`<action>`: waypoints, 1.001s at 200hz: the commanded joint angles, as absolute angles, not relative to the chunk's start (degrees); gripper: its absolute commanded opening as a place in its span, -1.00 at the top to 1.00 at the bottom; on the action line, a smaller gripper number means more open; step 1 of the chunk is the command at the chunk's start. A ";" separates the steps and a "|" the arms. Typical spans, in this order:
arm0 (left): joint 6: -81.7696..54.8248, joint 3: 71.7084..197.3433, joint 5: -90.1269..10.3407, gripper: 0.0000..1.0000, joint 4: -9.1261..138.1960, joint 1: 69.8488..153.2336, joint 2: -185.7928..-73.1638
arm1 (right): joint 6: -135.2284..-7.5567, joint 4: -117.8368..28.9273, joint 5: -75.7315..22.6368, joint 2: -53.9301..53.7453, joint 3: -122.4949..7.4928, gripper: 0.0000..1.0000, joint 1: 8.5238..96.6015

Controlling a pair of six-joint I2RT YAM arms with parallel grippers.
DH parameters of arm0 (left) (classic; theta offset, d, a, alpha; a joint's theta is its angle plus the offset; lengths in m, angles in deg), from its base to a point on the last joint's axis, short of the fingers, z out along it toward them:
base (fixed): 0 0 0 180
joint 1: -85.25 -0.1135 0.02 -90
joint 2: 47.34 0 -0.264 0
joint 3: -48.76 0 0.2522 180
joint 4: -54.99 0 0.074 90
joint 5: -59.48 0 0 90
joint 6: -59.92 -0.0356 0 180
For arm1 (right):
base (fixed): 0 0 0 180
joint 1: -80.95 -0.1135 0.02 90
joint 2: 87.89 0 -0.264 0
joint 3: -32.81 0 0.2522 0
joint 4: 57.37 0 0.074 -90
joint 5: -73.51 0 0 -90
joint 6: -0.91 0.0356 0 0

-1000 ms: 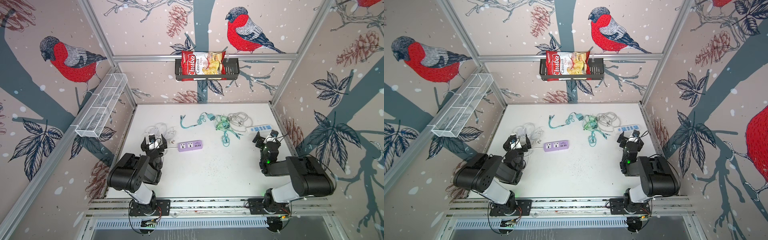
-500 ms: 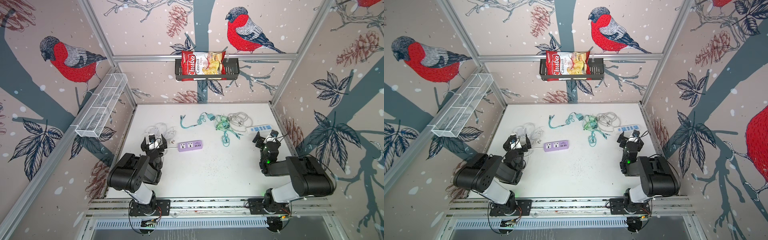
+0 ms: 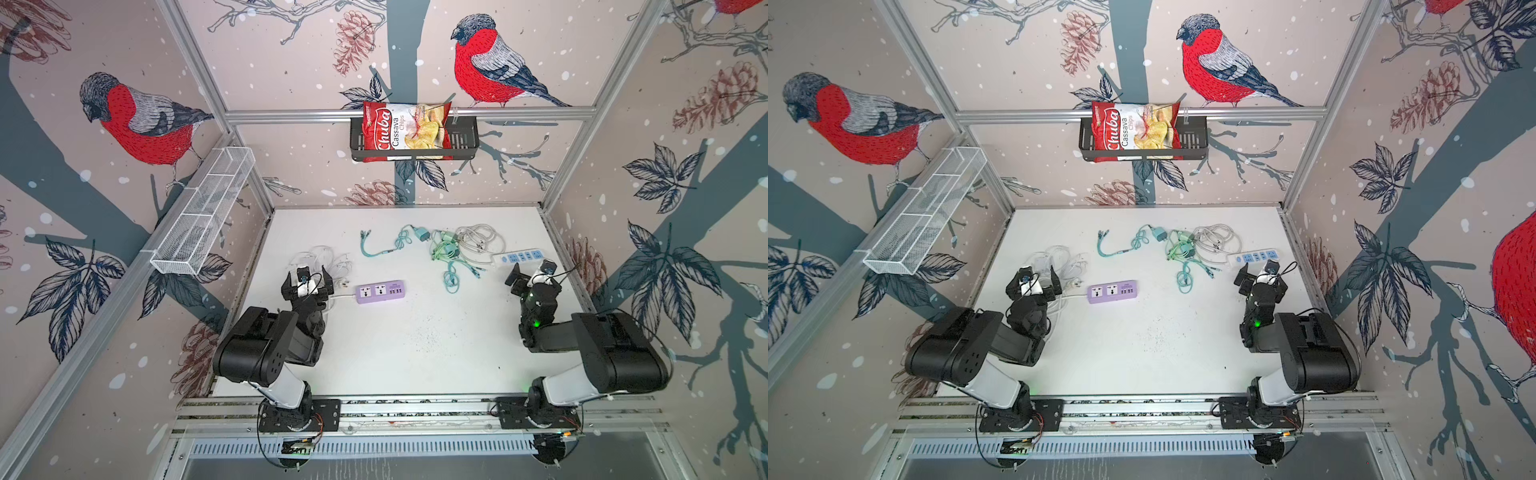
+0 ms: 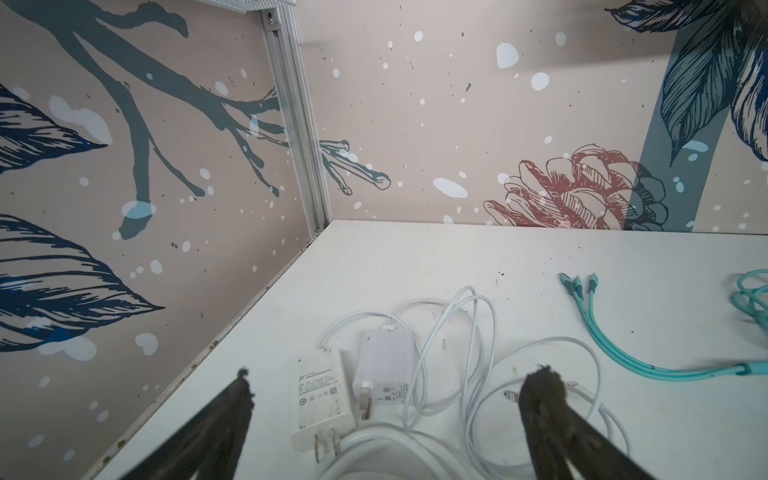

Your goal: Insert the plug

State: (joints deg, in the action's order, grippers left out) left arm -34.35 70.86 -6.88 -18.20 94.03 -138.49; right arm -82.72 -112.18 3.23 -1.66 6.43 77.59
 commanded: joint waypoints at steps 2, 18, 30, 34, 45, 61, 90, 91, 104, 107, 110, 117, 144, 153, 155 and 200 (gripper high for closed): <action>-33.69 71.03 -7.49 -0.97 -18.34 93.83 -138.26 | -82.41 -114.09 3.91 -1.93 6.57 -0.99 77.52; -33.77 70.58 -7.49 -0.97 -19.19 93.82 -138.35 | -82.29 -114.21 4.03 -2.04 6.65 -0.99 77.60; -34.07 70.12 -7.99 -0.97 -20.05 93.85 -138.32 | -81.51 -113.17 5.17 -2.56 6.40 -0.99 77.73; -34.12 70.05 -8.15 -0.97 -20.18 93.84 -138.23 | -81.42 -112.94 5.41 -2.86 6.31 -0.99 77.78; -34.25 69.55 -8.33 -0.97 -20.91 93.95 -137.96 | -80.76 -111.13 5.85 -3.97 6.05 -0.99 77.93; -34.23 68.71 -8.43 -0.97 -21.77 93.95 -136.98 | -80.94 -112.45 5.74 -4.17 6.70 -0.99 78.00; -35.07 67.97 -7.86 -0.97 -19.15 94.73 -132.55 | -81.62 -111.18 6.22 -5.61 6.46 -0.99 77.53; -35.13 67.97 -7.85 -0.97 -19.01 94.74 -132.35 | -81.62 -110.92 6.42 -5.75 6.34 -0.99 77.48; -35.35 68.23 -7.09 -0.97 -15.66 95.33 -129.41 | -81.28 -104.43 7.77 -8.21 4.34 -0.99 77.28; -35.35 68.30 -6.95 -0.97 -14.82 95.48 -128.68 | -81.29 -103.33 8.10 -8.73 3.99 -0.99 77.33; -35.35 68.49 -6.79 -0.97 -13.77 95.59 -127.93 | -81.38 -102.34 8.34 -9.21 3.63 -0.99 77.34; -35.35 68.91 -6.24 -0.97 -11.13 96.05 -126.15 | -81.37 -100.50 8.55 -10.26 3.10 -0.99 77.29; -33.65 73.86 -3.71 -0.97 8.53 98.12 -117.18 | -78.65 -87.22 7.64 -14.98 -1.07 -0.99 76.82; -31.65 76.34 -3.97 -0.97 16.45 98.18 -114.50 | -77.62 -81.72 7.69 -15.81 -3.58 -0.99 76.45; -31.18 76.81 -4.07 -0.97 17.82 98.17 -114.03 | -77.41 -80.58 7.75 -15.82 -4.08 -0.99 76.35; -18.63 84.91 -4.52 -0.97 41.40 98.26 -107.18 | -71.81 -63.09 6.30 -19.05 -11.84 -0.99 72.34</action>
State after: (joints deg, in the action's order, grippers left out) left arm -27.93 81.64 -5.00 22.91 98.16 -109.33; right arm -76.49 -76.82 7.30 -18.05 -8.76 74.16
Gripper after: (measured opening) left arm 0.985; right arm 0.995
